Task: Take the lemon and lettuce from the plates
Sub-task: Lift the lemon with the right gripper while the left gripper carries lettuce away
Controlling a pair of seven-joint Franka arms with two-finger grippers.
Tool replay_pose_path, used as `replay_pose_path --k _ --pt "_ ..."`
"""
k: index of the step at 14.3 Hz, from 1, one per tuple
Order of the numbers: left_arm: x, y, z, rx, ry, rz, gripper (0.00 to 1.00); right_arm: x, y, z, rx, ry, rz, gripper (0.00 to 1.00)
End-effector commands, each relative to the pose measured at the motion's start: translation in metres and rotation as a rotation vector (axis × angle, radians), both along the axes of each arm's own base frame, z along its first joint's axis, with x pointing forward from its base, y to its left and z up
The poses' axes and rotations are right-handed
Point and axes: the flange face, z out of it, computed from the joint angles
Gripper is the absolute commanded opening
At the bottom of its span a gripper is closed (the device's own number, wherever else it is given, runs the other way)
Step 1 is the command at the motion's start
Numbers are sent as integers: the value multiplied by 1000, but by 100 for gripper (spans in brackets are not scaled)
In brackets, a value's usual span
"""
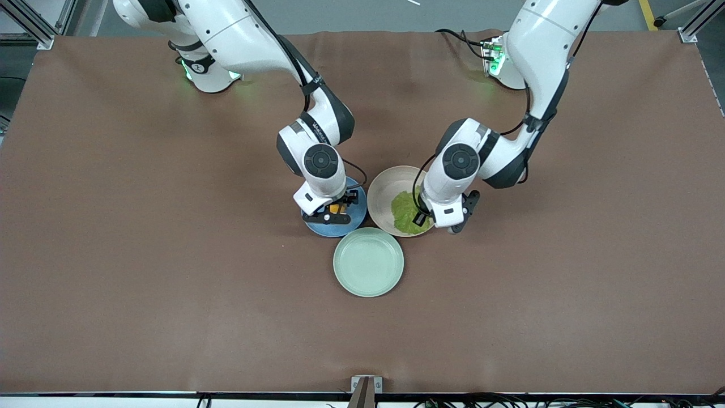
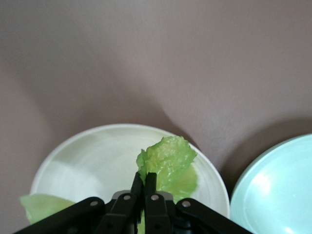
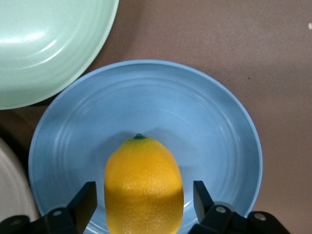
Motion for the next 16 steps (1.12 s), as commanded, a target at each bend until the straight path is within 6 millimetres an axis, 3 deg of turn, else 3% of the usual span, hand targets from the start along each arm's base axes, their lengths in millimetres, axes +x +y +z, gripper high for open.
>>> replay_pose_path --k 1,2,5,7,8,9,11,13,14,15,16 --pt "23 75 36 88 21 -49 0 -5 2 -1 3 6 -17 51" --pt "33 110 36 129 42 -66 0 -4 2 0 4 5 -17 42" --pt "61 210 19 219 55 -100 0 -3 3 8 9 1 -17 28" --pt "75 272 0 220 74 -93 1 -1 2 49 24 -8 -20 27" --pt "84 300 -7 199 63 -99 2 2 -5 77 23 2 -25 27" --pt "87 316 -16 182 51 -124 5 6 -22 112 13 20 -35 27" --pt "93 336 -26 170 47 -119 24 19 -74 171 -17 70 -87 27" --pt "97 339 -22 166 35 -110 24 31 -147 214 -70 116 -88 27" --pt "97 336 -22 162 35 -112 24 40 -189 222 -83 136 -73 27" --pt "98 329 -24 159 34 -119 36 49 -239 222 -68 158 -56 27" --pt "101 327 -21 158 24 -104 62 55 -282 215 -48 177 -25 27"
